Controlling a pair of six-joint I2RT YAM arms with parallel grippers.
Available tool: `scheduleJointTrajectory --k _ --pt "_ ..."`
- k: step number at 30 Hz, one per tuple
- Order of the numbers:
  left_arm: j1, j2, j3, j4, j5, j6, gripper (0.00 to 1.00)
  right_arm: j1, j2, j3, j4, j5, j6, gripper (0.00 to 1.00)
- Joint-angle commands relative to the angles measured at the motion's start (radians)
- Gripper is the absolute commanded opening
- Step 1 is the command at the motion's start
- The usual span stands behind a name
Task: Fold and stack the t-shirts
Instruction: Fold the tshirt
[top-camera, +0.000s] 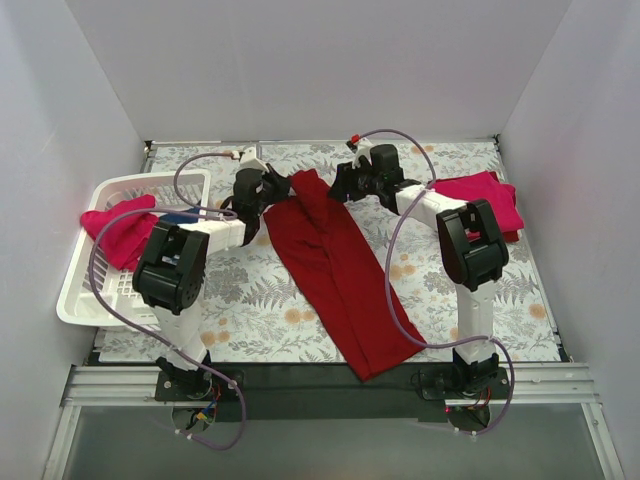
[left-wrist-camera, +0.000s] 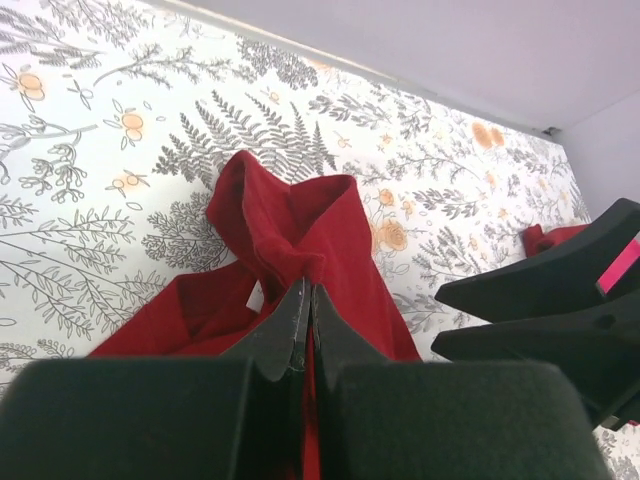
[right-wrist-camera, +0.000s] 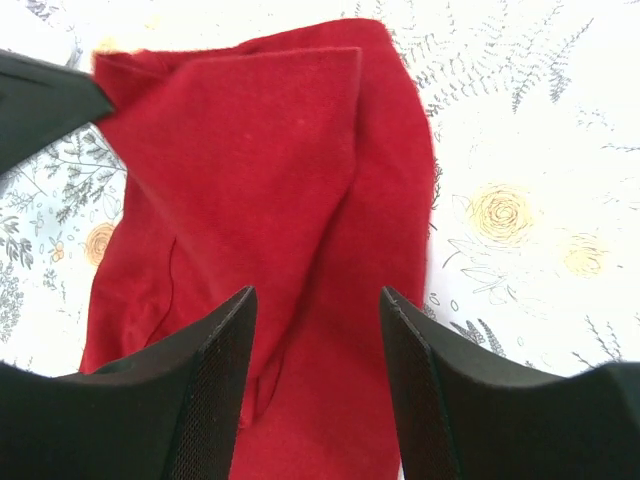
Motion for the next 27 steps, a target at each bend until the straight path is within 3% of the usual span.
scheduleJointTrajectory --k 1,11,17,20,21,24,27 --pt "0.001 -0.081 -0.034 0.01 -0.043 0.022 0.0 -0.004 -0.055 -0.029 0.03 0.004 -0.022 0.48" --pt "-0.019 -0.307 -0.264 0.007 -0.126 0.025 0.0 -0.004 -0.094 -0.084 0.035 0.007 -0.031 0.5" --pt "-0.036 -0.355 -0.353 -0.059 -0.169 0.022 0.01 -0.003 -0.083 -0.078 0.035 -0.03 -0.034 0.51" --pt "-0.036 -0.39 -0.397 -0.106 -0.23 0.022 0.15 -0.003 -0.075 -0.081 0.033 -0.031 -0.034 0.51" --pt "-0.037 -0.406 -0.411 -0.114 -0.241 0.022 0.23 -0.004 -0.075 -0.091 0.035 -0.03 -0.034 0.51" --pt "-0.039 -0.473 -0.439 -0.142 -0.269 0.021 0.34 -0.003 -0.077 -0.097 0.035 -0.025 -0.037 0.51" --pt "-0.039 -0.493 -0.407 -0.156 -0.277 0.028 0.38 -0.003 -0.08 -0.097 0.035 -0.034 -0.037 0.52"
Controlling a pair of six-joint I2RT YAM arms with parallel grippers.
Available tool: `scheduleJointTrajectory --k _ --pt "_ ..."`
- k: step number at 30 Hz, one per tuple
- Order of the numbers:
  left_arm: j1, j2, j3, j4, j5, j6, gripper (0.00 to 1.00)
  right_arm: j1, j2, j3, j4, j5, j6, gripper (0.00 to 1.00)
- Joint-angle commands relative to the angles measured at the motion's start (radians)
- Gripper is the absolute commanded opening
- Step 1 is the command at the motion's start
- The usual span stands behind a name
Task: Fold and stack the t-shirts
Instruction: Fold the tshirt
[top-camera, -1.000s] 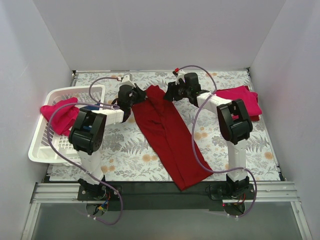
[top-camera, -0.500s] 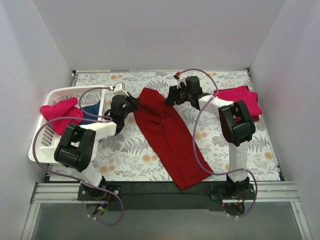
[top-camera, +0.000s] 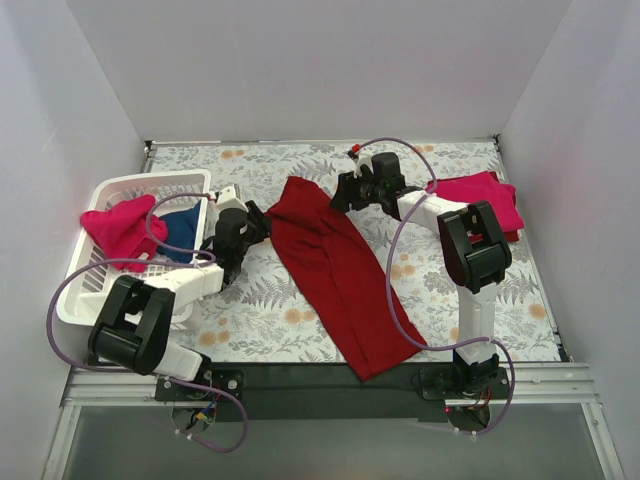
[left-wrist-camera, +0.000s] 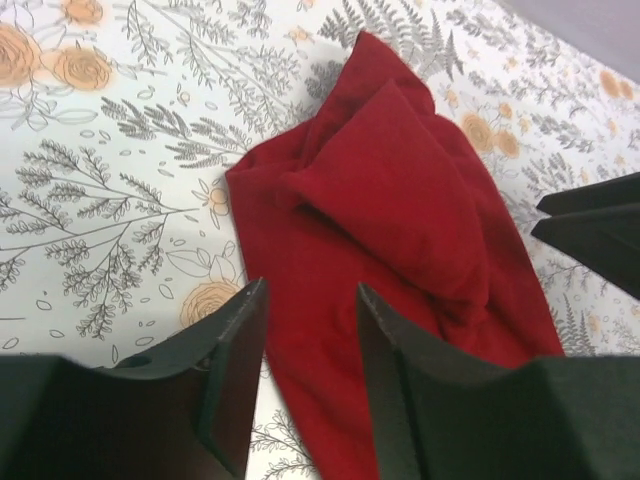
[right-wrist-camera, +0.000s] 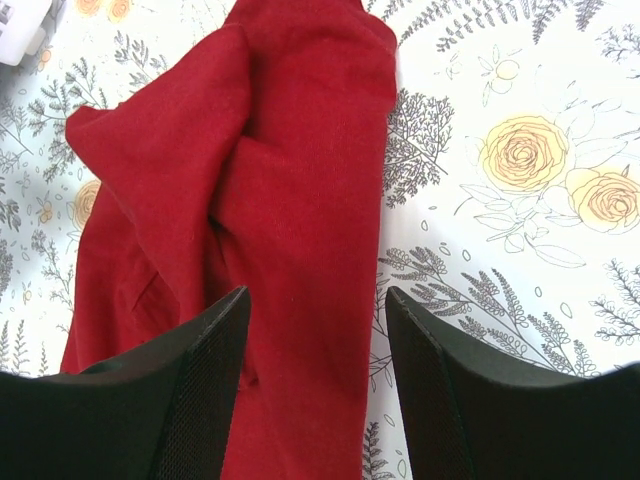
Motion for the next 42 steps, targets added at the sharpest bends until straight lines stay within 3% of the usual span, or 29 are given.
scheduleJointTrajectory --k 1,6,14,24,27,28,31,32,34,42 --pt "-0.004 -0.06 0.044 -0.019 -0.045 0.02 0.4 0.0 -0.046 -0.006 0.034 -0.027 -0.014 0.52" --pt "-0.004 0.099 0.171 0.036 0.013 0.078 0.46 0.0 -0.034 0.026 0.032 -0.033 -0.027 0.52" --pt "-0.002 0.412 0.501 0.003 0.164 0.174 0.59 0.0 0.024 0.101 0.017 -0.051 -0.033 0.52" --pt "-0.002 0.581 0.646 -0.058 0.167 0.158 0.6 0.0 0.074 0.129 0.0 -0.048 -0.05 0.52" --pt "-0.001 0.604 0.667 -0.085 0.161 0.171 0.53 0.0 0.08 0.129 0.0 -0.045 -0.051 0.53" --pt "-0.002 0.601 0.664 -0.085 0.159 0.171 0.44 0.0 0.086 0.132 -0.001 -0.045 -0.051 0.53" --pt "-0.001 0.583 0.626 -0.059 0.147 0.161 0.28 0.0 0.095 0.143 -0.003 -0.048 -0.05 0.53" --pt "-0.001 0.565 0.614 -0.04 0.138 0.16 0.13 0.0 0.098 0.146 -0.003 -0.048 -0.05 0.53" --pt "-0.002 0.529 0.572 -0.017 0.133 0.157 0.0 -0.002 0.106 0.155 -0.005 -0.051 -0.05 0.53" --pt "-0.002 0.357 0.353 0.127 0.095 0.14 0.0 -0.002 0.173 0.23 -0.031 -0.061 -0.051 0.53"
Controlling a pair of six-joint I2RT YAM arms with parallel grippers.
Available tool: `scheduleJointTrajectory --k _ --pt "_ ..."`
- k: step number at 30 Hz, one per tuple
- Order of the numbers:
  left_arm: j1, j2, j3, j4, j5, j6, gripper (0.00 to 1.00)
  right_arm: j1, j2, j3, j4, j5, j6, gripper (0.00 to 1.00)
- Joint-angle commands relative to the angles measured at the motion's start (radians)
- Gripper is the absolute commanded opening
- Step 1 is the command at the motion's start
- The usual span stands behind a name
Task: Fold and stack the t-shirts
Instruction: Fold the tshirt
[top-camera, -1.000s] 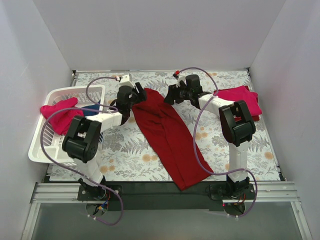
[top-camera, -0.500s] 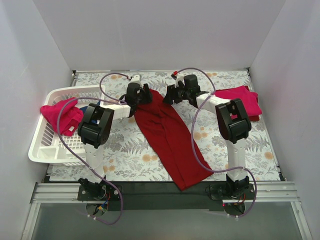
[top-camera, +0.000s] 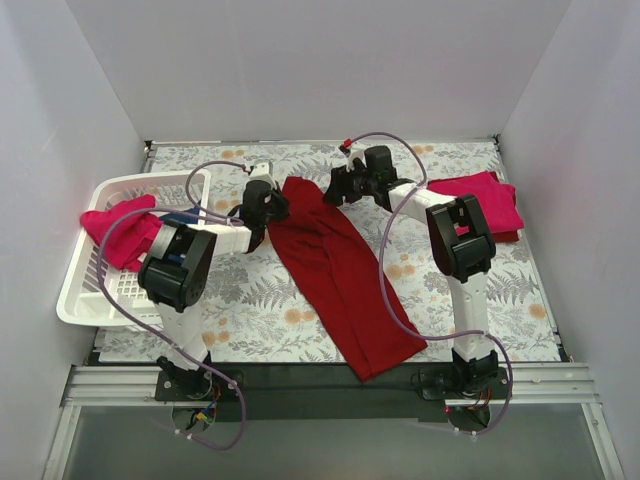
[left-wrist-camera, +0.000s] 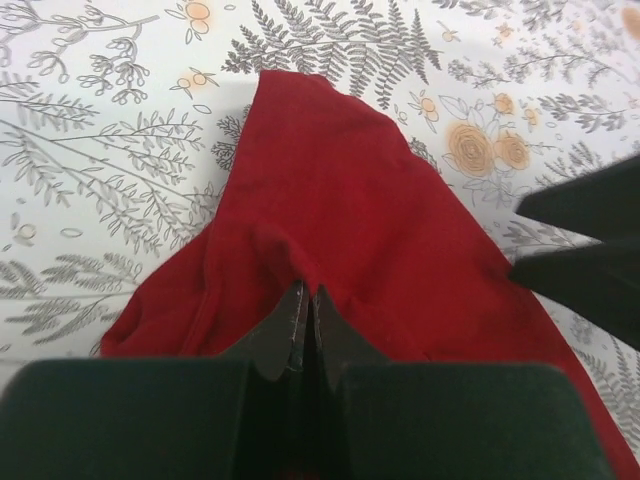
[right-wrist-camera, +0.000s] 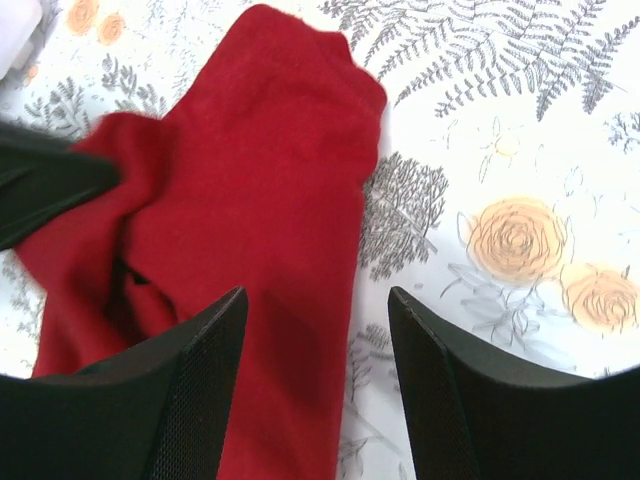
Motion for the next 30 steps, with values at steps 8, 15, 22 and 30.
scheduleJointTrajectory --k 8,15,22,30 --pt "0.0 -0.192 -0.149 0.091 -0.047 -0.003 0.0 -0.002 0.12 0.121 -0.027 -0.086 -0.004 0.47" --pt "-0.002 -0.318 -0.354 0.138 -0.07 -0.053 0.0 -0.008 0.123 0.117 -0.041 -0.06 -0.004 0.01" --pt "-0.002 -0.387 -0.422 0.043 -0.156 -0.076 0.23 -0.06 0.091 0.072 -0.04 0.002 0.032 0.01" --pt "-0.002 -0.479 -0.427 -0.075 -0.246 -0.112 0.5 -0.071 0.071 0.044 -0.04 0.0 0.025 0.01"
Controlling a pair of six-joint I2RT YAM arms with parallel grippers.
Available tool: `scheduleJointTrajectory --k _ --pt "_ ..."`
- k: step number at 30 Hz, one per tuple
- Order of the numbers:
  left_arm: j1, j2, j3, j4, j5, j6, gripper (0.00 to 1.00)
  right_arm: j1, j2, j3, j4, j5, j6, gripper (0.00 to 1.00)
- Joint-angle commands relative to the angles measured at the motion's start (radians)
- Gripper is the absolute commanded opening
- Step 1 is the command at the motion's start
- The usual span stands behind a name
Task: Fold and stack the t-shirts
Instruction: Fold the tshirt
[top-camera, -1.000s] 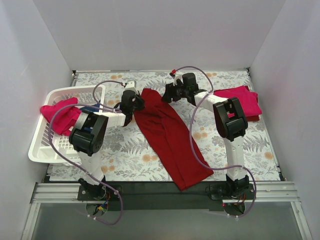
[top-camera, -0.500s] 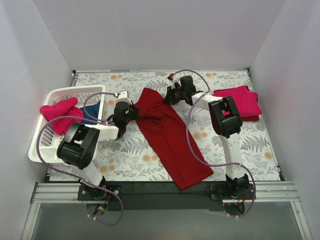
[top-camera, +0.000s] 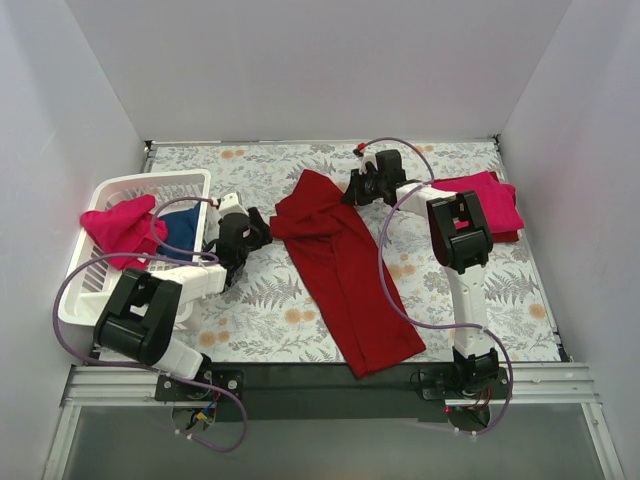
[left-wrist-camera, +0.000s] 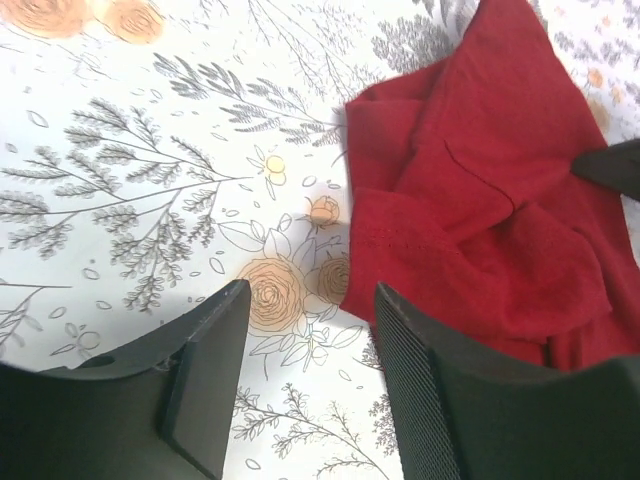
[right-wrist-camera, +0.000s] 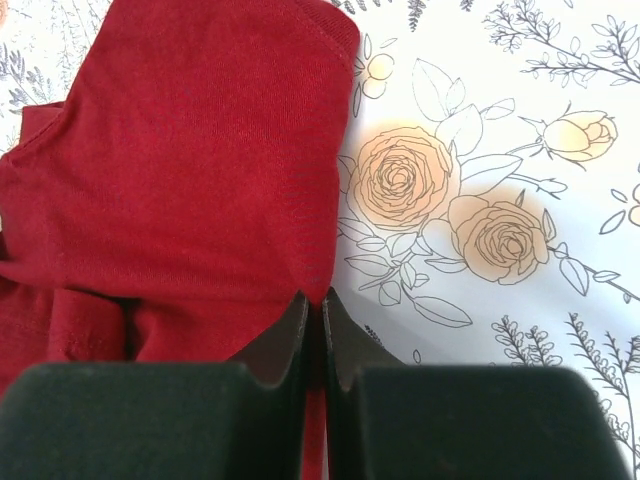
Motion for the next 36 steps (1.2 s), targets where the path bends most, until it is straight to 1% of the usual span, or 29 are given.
scheduleJointTrajectory --k 1,3,7,9,12,14,16,19,23,28,33,36 --pt "-0.002 -0.051 0.012 -0.029 -0.049 -0.008 0.5 0.001 -0.05 -0.02 0.0 0.02 -0.003 0.01" --pt "-0.002 -0.017 0.041 -0.006 0.015 -0.024 0.53 0.001 -0.058 -0.03 0.0 0.028 -0.003 0.01" --pt "-0.003 0.141 0.137 0.04 0.127 -0.065 0.54 0.001 -0.082 -0.06 0.002 0.045 -0.005 0.01" --pt "-0.005 0.193 0.211 0.04 0.2 -0.085 0.54 0.001 -0.091 -0.079 0.002 0.051 -0.005 0.01" --pt "-0.006 0.293 0.3 0.044 0.248 -0.087 0.54 0.001 -0.104 -0.1 0.0 0.071 -0.005 0.01" --pt "-0.006 0.373 0.388 0.002 0.252 -0.079 0.54 0.001 -0.114 -0.114 0.002 0.086 -0.005 0.01" --pt "-0.006 0.445 0.439 -0.027 0.255 -0.054 0.52 0.001 -0.13 -0.135 0.002 0.1 -0.005 0.01" --pt "-0.006 0.512 0.525 -0.056 0.244 -0.024 0.46 0.0 -0.144 -0.157 0.002 0.112 -0.002 0.01" --pt "-0.005 0.6 0.657 -0.133 0.18 0.025 0.45 -0.002 -0.156 -0.181 0.002 0.117 0.011 0.01" --pt "-0.002 0.729 0.853 -0.209 0.15 0.071 0.45 -0.005 -0.185 -0.201 0.0 0.154 0.018 0.01" --pt "0.014 0.824 0.979 -0.23 0.161 0.096 0.46 -0.025 -0.191 -0.169 -0.007 0.174 0.024 0.01" --pt "0.024 0.877 1.067 -0.234 0.188 0.114 0.47 -0.043 -0.158 -0.102 -0.027 0.181 0.029 0.02"
